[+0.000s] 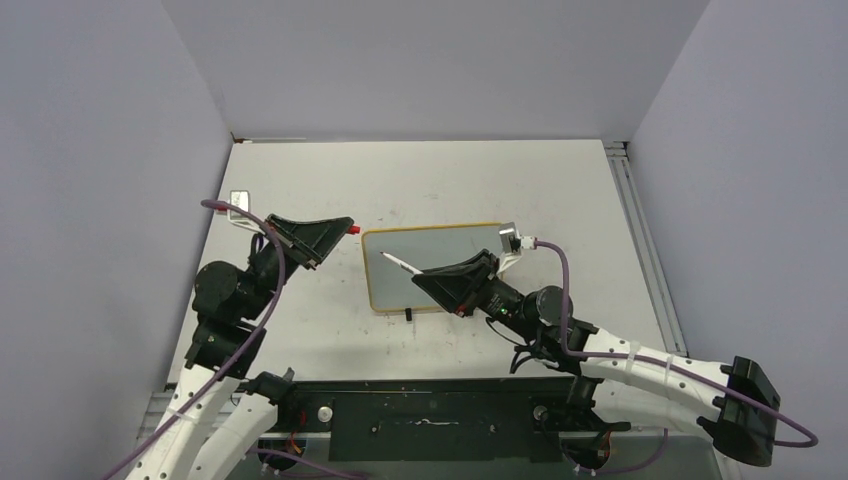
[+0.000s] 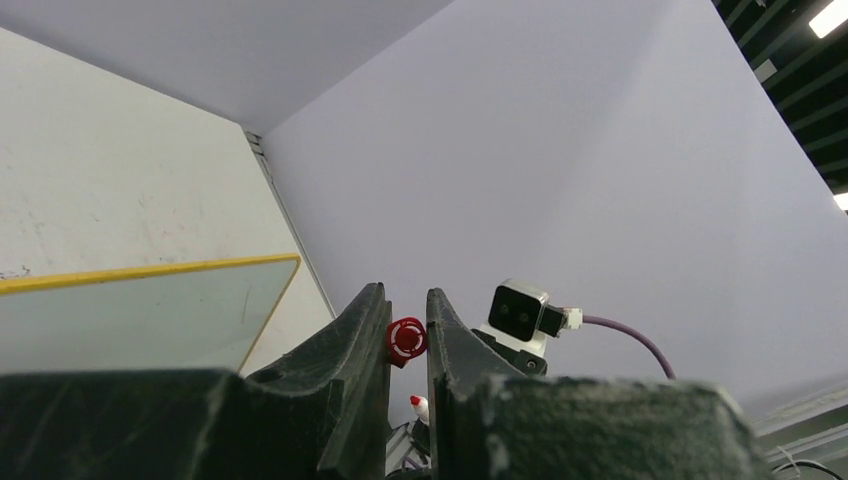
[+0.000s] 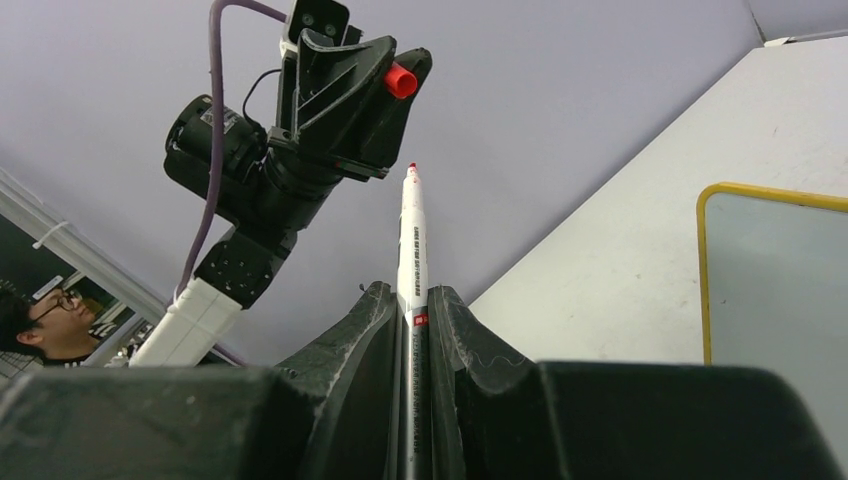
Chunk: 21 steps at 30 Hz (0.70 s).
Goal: Write a sentence on the whiteboard
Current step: Place the pen cap at the center of the board.
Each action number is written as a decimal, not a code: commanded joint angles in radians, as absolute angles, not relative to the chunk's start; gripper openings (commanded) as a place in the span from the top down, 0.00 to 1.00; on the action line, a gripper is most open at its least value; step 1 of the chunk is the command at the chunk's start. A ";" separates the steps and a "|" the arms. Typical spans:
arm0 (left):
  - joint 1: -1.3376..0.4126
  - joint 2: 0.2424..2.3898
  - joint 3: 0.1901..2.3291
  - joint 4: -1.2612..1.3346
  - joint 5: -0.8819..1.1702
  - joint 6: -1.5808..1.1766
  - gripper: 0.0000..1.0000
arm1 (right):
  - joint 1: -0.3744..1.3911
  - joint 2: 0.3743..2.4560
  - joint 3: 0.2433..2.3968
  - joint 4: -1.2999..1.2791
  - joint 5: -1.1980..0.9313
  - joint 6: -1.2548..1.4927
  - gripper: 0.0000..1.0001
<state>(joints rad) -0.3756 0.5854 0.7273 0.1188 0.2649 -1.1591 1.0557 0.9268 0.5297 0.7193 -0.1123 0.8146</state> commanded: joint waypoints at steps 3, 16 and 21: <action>-0.353 0.553 0.862 -0.094 0.238 -0.988 1.00 | 1.064 0.834 0.548 0.622 -0.051 0.745 0.95; -0.353 0.529 0.836 -0.684 0.044 -0.742 1.00 | 1.068 0.661 0.752 0.057 0.187 0.473 0.95; -0.354 0.522 0.684 -0.664 0.060 -0.801 1.00 | 1.066 0.618 0.762 -0.030 0.257 0.429 0.95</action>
<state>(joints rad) -0.3580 0.5270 0.7647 -0.6250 0.0708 -0.7799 1.0615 0.6502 0.7261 0.0807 0.1646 0.5018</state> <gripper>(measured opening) 0.133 0.151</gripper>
